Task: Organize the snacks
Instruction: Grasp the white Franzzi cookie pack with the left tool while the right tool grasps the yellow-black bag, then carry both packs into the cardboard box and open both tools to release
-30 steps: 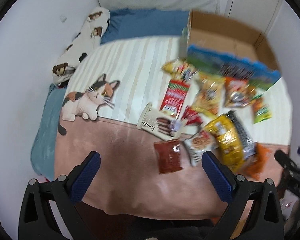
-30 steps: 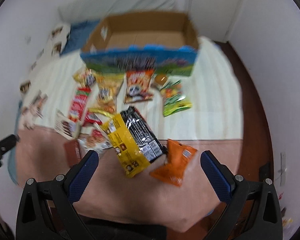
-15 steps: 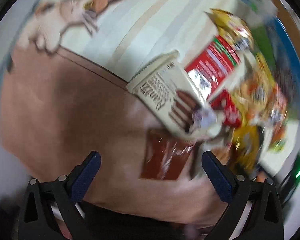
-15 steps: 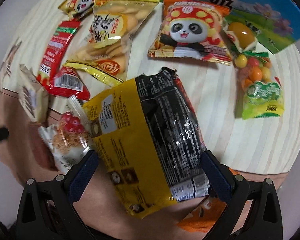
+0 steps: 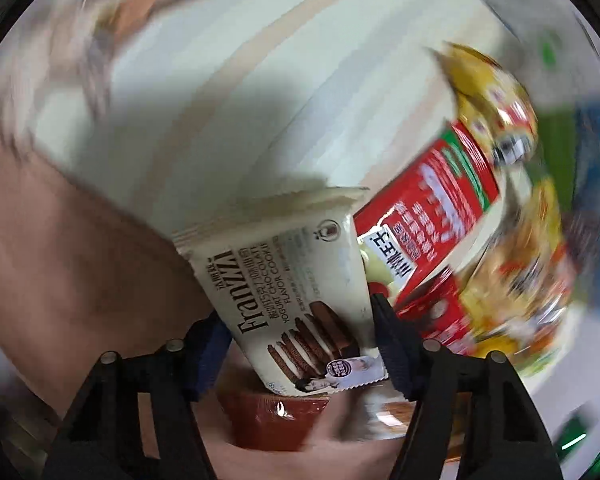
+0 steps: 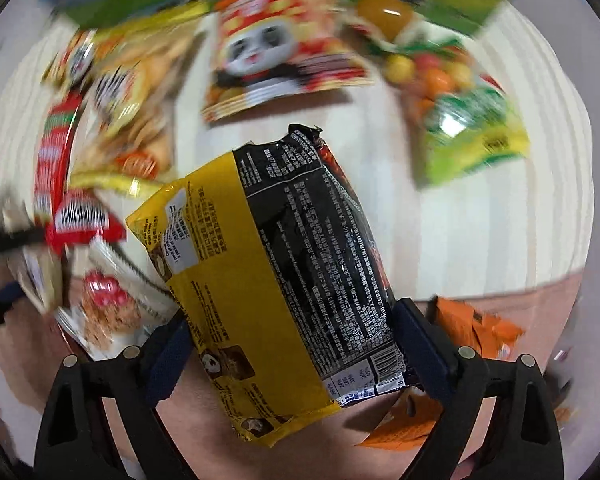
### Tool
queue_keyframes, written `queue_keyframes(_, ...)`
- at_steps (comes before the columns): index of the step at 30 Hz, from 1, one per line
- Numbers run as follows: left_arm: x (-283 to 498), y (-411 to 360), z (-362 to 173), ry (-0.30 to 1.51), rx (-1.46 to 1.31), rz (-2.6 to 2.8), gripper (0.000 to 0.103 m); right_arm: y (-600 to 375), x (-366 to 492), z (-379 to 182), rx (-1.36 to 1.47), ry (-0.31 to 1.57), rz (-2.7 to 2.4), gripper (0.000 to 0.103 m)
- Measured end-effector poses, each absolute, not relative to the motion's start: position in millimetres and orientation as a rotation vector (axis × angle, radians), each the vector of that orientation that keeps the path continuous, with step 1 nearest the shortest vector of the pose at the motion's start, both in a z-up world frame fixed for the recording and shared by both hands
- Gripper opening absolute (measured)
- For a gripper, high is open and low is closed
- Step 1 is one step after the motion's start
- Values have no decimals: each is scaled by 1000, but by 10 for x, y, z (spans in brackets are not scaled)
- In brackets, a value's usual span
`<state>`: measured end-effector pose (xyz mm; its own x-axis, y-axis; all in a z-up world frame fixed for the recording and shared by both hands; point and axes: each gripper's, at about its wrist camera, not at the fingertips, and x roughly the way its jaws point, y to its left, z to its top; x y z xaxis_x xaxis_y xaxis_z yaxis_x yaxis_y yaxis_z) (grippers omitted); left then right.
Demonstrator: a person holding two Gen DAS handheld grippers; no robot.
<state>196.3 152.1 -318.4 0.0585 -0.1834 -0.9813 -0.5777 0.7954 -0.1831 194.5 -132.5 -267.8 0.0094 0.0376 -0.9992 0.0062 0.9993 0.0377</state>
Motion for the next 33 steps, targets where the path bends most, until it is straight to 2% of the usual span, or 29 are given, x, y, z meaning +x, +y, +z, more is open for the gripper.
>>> queue_keyframes(4,2017,1205,-2972,1515,-126,243,63,-1580,1905,-2783,320,1580,-2,97)
queue_keyframes(6,2006,1101,-2968,1541,0,199,64,-1543,1902,-2887,321,1615,8,98)
queue_keyframes(8,1980,1145,-3024,1562,-5,177,65,-1463,1900,-2945,260,1618,32,99)
queue_keyframes(11,1938,1396,-3157,1601,-172,178,67,-1351,1868,-2943,195,1618,43,99)
queue_keyframes(12,1924,1495,-3150,1582,-258,174,72,-1324,1854,-2967,174,1619,44,99)
queue_keyframes(17,1748,1892,-3099,1484,-521,194,72,-1166,1865,-3138,97,1638,8,99)
queue_keyframes(19,1587,2205,-3358,1451,-572,202,69,-1108,1817,-3210,74,1625,-23,99)
queue_keyframes(20,1550,2245,-3357,1443,-560,210,60,-1071,1782,-3250,64,1614,-33,98)
queue_keyframes(21,1487,2305,-3434,1437,-535,216,56,-1036,1764,-3288,61,1602,-44,95)
queue_keyframes(24,1464,2220,-3158,1430,-450,224,56,-838,1739,-3243,47,1571,-55,88)
queue_keyframes(27,1307,2155,-2902,1399,-350,260,56,-725,1642,-3288,65,1560,-45,88)
queue_keyframes(33,1125,1843,-2189,1361,-250,289,55,-758,1365,-2954,176,1531,13,88)
